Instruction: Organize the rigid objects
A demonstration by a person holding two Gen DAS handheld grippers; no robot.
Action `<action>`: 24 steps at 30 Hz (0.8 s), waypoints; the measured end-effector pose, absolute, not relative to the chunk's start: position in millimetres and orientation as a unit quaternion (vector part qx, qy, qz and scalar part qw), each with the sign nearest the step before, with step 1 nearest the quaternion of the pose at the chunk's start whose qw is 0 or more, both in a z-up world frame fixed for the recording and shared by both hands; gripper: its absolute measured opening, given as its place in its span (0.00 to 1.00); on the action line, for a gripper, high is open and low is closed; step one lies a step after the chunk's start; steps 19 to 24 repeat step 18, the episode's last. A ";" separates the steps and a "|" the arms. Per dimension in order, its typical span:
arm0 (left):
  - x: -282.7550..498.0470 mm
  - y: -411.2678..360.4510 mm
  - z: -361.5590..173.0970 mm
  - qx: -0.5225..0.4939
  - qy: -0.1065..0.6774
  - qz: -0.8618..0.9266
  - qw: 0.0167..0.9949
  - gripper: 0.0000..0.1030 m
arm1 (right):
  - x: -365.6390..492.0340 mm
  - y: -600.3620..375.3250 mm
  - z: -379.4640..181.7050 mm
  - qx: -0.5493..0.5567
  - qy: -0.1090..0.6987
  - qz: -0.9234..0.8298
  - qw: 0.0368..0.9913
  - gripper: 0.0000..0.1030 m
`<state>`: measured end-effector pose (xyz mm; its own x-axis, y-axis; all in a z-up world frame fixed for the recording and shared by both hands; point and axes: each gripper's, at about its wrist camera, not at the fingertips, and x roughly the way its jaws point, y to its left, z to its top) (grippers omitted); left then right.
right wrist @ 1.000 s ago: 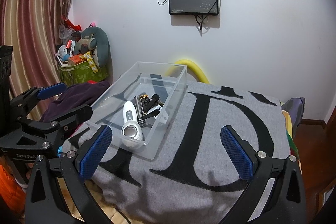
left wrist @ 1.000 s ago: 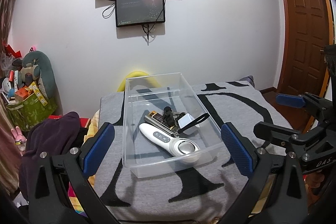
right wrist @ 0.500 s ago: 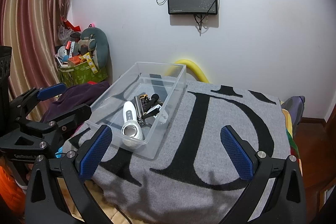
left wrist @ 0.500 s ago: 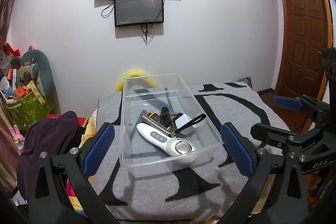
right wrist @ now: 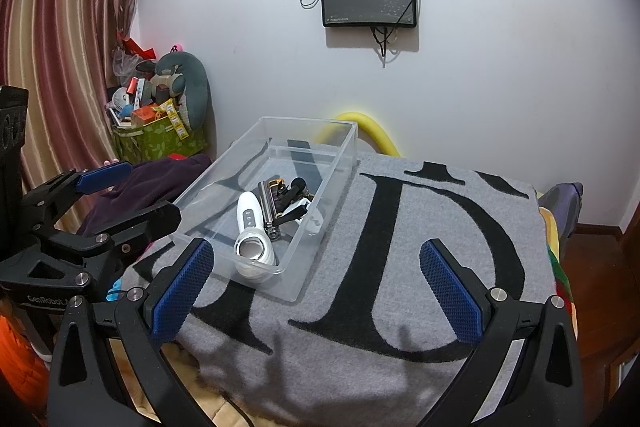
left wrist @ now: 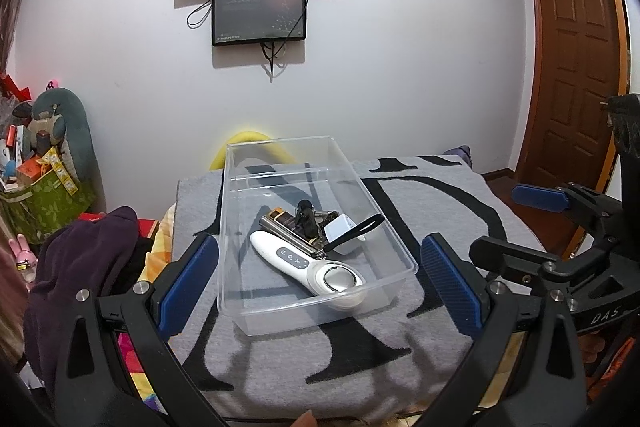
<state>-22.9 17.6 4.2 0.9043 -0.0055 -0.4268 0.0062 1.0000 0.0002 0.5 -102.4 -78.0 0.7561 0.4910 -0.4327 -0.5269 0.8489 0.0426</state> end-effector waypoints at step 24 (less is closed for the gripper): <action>-21.6 17.3 2.0 -0.001 0.222 -0.001 0.975 0.99 | -1.7 -100.9 -77.3 -0.040 0.219 0.272 0.936 1.00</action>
